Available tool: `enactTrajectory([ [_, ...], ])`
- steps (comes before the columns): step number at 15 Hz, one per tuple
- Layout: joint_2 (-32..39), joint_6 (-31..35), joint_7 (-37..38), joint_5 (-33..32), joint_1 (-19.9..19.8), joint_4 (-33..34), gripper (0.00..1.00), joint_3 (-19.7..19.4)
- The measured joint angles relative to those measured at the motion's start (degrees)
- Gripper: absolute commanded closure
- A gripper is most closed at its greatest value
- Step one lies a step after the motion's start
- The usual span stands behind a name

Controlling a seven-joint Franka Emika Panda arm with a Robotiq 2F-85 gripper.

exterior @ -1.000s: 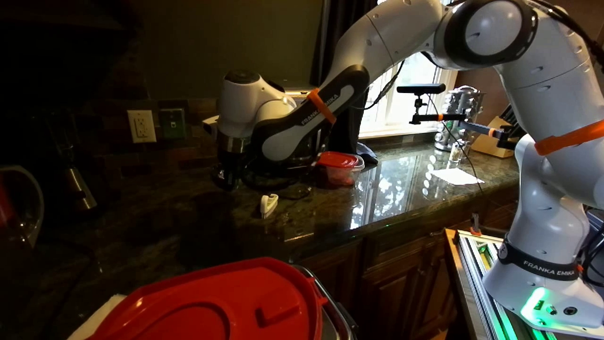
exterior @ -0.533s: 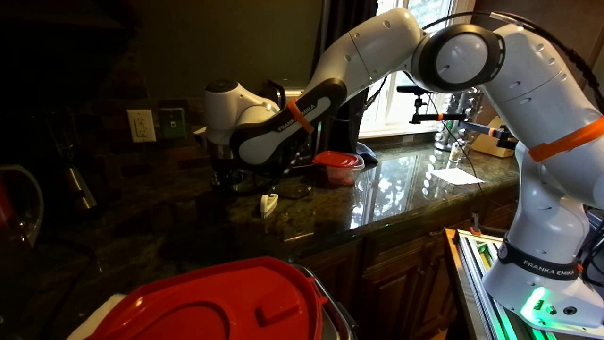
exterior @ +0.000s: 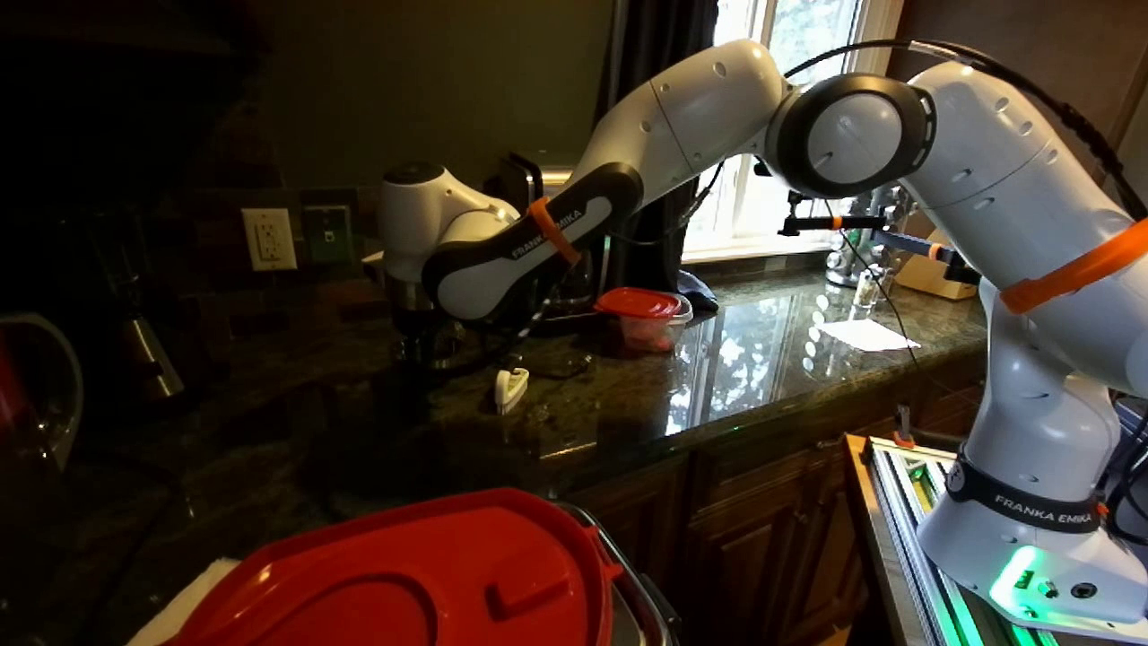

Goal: Place the silver bowl on the counter top

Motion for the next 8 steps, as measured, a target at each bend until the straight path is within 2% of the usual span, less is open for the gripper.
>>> enactTrajectory([
  [4, -0.02, -0.08, 0.46, 0.04, 0.68, 1.23, 0.31, 0.04],
  [8, -5.8, -0.11, 4.56, -1.15, 4.79, 0.62, 0.02, -0.05],
])
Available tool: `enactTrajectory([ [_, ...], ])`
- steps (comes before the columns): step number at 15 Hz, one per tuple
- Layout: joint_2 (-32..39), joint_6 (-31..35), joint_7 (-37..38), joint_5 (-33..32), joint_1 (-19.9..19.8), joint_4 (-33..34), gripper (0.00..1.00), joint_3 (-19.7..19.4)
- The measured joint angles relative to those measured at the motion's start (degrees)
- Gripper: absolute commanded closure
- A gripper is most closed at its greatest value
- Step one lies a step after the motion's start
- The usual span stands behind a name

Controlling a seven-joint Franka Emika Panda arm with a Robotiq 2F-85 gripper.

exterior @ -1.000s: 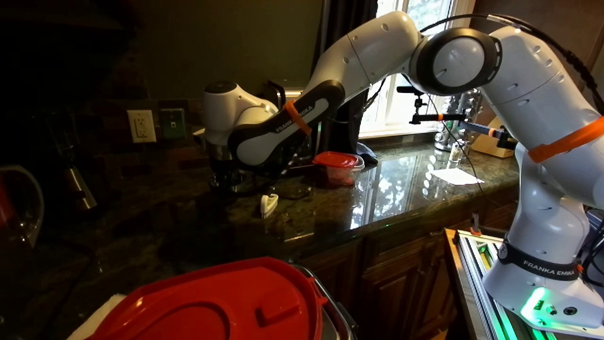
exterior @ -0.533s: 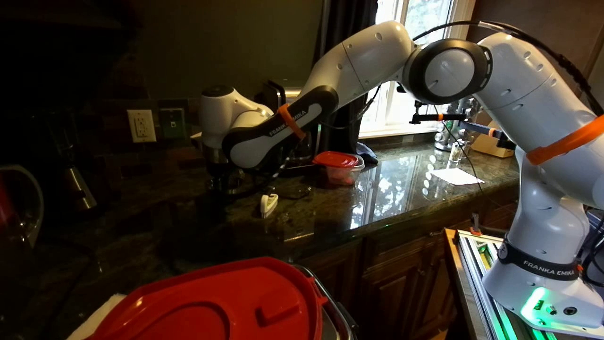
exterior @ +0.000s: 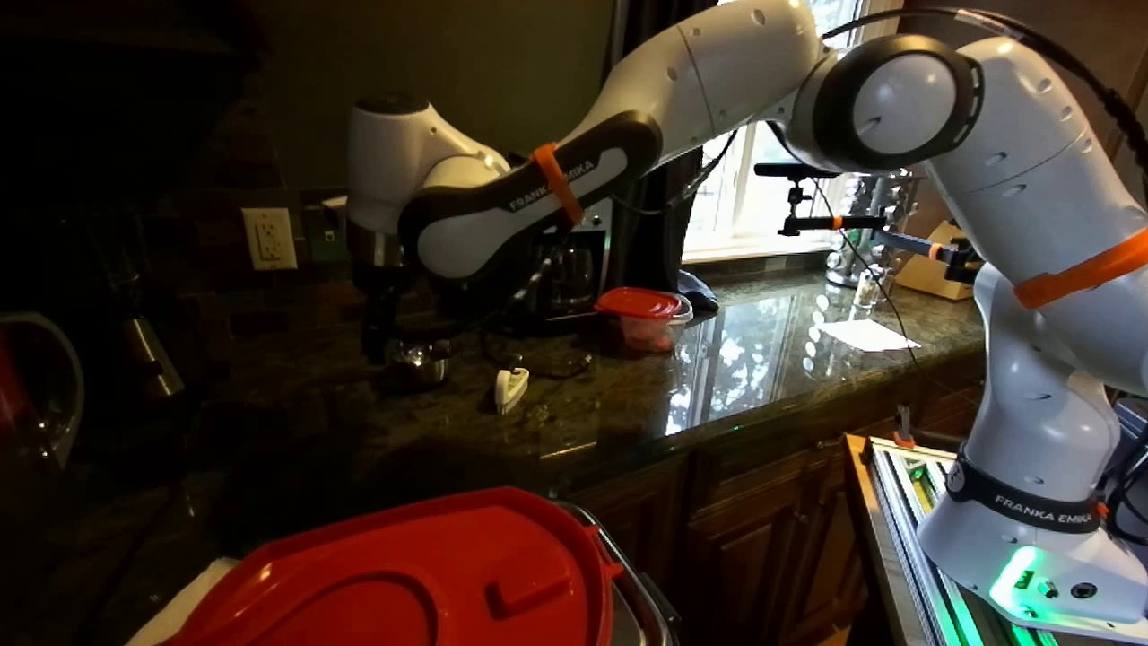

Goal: Place the silver bowl on the counter top

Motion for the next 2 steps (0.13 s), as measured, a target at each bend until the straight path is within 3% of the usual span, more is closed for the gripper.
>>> enactTrajectory([
  [2, -5.0, 0.04, 4.59, -1.56, 2.27, -3.02, 0.0, -0.37],
])
